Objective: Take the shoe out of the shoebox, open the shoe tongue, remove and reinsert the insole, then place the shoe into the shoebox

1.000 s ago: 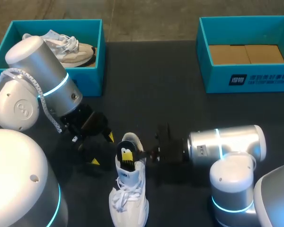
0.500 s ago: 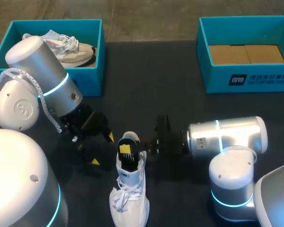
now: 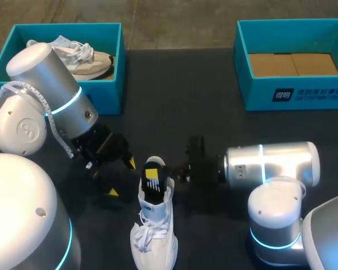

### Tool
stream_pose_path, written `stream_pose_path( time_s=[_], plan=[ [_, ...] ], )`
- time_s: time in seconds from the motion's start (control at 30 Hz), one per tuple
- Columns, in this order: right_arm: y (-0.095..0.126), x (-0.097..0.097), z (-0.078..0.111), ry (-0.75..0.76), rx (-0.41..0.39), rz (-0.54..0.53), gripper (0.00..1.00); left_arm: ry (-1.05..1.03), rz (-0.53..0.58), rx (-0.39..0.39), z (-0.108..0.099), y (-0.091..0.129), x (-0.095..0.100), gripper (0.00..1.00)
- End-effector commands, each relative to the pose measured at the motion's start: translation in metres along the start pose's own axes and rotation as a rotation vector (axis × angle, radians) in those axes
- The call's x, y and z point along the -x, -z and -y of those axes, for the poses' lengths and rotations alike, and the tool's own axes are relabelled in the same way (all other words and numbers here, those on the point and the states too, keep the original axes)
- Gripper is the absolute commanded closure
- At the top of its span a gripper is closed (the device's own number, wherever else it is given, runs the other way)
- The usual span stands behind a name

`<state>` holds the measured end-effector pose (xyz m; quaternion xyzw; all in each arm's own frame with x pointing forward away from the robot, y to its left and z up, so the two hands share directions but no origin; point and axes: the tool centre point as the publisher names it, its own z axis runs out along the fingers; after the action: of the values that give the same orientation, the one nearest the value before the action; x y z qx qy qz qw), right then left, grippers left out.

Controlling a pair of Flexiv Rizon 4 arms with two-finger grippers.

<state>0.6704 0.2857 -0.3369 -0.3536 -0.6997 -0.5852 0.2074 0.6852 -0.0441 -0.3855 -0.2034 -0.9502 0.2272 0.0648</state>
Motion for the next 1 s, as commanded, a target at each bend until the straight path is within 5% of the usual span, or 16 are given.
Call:
stream_pose_path(
  time_s=[0.03,0.6,0.83,0.9,1.0],
  plan=[
    [-0.004,0.005,0.003,-0.029,-0.002,0.002,1.0,-0.001,0.002,0.001,0.0,0.001,-0.001,0.0],
    [-0.012,0.007,0.038,-0.138,-0.083,0.031,1.0,-0.001,0.002,0.001,0.0,0.001,-0.001,0.0],
    [-0.006,0.001,0.034,-0.114,-0.06,0.043,1.0,-0.001,0.002,0.001,0.0,0.001,-0.001,0.0],
    [-0.003,-0.003,0.029,-0.087,-0.047,0.047,0.66,-0.001,0.002,0.001,0.0,0.001,-0.001,0.0],
    [0.0,-0.007,0.022,-0.044,-0.031,0.053,0.55,-0.001,0.002,0.001,0.0,0.001,-0.001,0.0]
  ],
)
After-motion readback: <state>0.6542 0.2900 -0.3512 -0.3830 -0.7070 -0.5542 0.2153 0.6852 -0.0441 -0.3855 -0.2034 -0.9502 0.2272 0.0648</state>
